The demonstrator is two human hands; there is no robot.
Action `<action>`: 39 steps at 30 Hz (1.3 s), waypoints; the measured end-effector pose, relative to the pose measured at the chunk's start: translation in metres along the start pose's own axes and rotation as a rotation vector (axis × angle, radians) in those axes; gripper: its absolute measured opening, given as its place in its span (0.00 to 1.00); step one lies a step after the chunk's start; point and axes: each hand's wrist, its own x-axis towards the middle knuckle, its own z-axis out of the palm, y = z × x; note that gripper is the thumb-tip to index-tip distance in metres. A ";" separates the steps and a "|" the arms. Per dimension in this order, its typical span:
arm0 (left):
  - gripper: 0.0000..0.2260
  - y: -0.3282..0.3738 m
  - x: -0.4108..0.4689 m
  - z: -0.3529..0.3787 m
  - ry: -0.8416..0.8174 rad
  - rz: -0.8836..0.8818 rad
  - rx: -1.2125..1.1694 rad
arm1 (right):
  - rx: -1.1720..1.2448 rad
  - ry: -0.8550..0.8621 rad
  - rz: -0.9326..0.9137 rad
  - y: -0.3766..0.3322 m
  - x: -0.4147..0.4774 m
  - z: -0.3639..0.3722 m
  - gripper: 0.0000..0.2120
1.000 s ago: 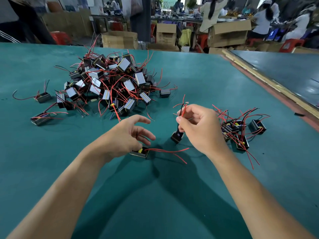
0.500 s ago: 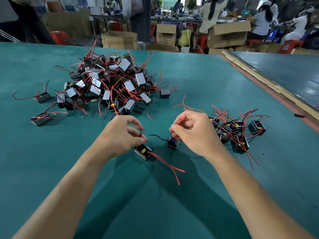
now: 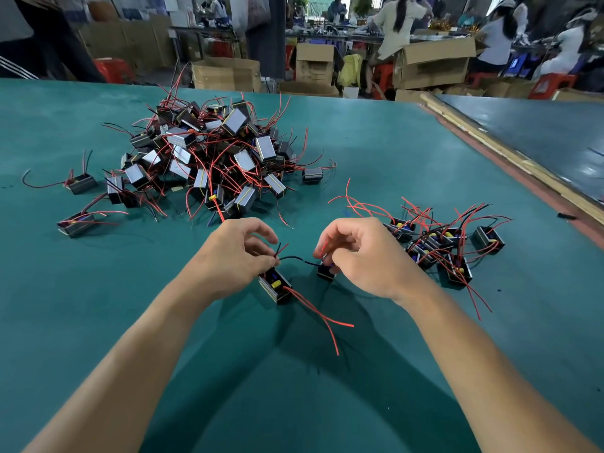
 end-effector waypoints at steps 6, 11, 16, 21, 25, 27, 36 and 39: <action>0.12 -0.001 0.000 0.002 -0.017 0.062 0.091 | -0.021 -0.094 -0.007 0.003 0.000 0.003 0.08; 0.14 -0.001 0.000 0.003 -0.015 0.099 0.031 | -0.124 -0.175 -0.068 0.001 -0.004 0.005 0.08; 0.14 0.000 -0.001 0.006 -0.043 0.129 0.024 | -0.168 -0.264 -0.100 0.000 -0.006 0.009 0.06; 0.12 0.000 0.000 0.008 -0.080 0.143 0.014 | -0.168 -0.279 -0.115 -0.003 -0.007 0.010 0.05; 0.13 -0.001 0.001 0.007 -0.093 0.120 -0.016 | -0.217 -0.187 -0.117 -0.002 -0.005 0.008 0.15; 0.13 0.000 0.000 0.007 -0.114 0.107 -0.027 | -0.260 -0.153 -0.112 -0.002 -0.005 0.009 0.19; 0.06 0.010 -0.005 0.009 -0.217 0.025 -0.141 | -0.291 -0.122 -0.097 -0.003 -0.005 0.010 0.25; 0.06 0.012 -0.005 0.011 -0.210 0.023 -0.135 | -0.261 -0.094 -0.118 0.000 -0.003 0.009 0.18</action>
